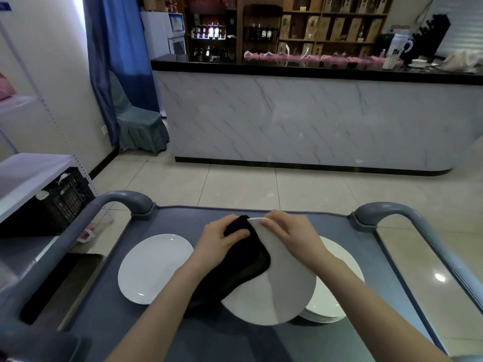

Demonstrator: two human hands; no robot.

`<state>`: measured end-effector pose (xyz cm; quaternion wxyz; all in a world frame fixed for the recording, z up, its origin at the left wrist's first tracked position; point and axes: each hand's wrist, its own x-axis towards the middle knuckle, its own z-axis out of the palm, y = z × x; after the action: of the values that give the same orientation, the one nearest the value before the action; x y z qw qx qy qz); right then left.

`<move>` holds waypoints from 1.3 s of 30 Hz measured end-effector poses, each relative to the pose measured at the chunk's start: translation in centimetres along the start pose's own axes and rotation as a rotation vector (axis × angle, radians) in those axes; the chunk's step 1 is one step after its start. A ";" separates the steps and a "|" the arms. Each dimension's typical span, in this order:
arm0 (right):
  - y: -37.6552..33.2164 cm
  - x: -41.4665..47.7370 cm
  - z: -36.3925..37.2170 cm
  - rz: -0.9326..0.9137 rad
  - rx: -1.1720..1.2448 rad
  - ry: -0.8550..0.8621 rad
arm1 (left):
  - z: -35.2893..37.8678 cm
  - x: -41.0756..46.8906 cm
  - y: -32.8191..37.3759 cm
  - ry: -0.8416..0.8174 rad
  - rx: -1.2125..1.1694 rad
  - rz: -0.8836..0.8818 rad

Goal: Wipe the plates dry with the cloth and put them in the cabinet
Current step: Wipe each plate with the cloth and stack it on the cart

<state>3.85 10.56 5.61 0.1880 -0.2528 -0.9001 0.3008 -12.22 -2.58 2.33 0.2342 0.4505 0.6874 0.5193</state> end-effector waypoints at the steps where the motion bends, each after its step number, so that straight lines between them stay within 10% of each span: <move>1: 0.1 -0.1 0.2 -0.005 0.003 0.032 | 0.1 -0.1 -0.3 0.022 -0.004 -0.016; 8: 0.9 -2.4 1.1 0.199 0.426 0.441 | 0.6 -2.0 -2.1 0.256 -0.205 -0.134; 22: 0.0 -0.9 -0.6 0.024 0.050 -0.067 | -0.8 0.4 0.2 -0.070 0.131 0.022; 32: 0.6 -2.6 1.3 0.245 0.499 0.415 | 0.5 -1.5 -1.5 0.302 -0.198 -0.106; 39: 1.1 -1.8 -1.5 0.149 0.353 0.067 | 0.0 -1.8 -1.2 0.186 -0.123 -0.038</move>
<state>6.38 10.99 5.67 0.2367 -0.2919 -0.8052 0.4586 -11.84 -4.20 0.93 0.2065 0.3721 0.6813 0.5956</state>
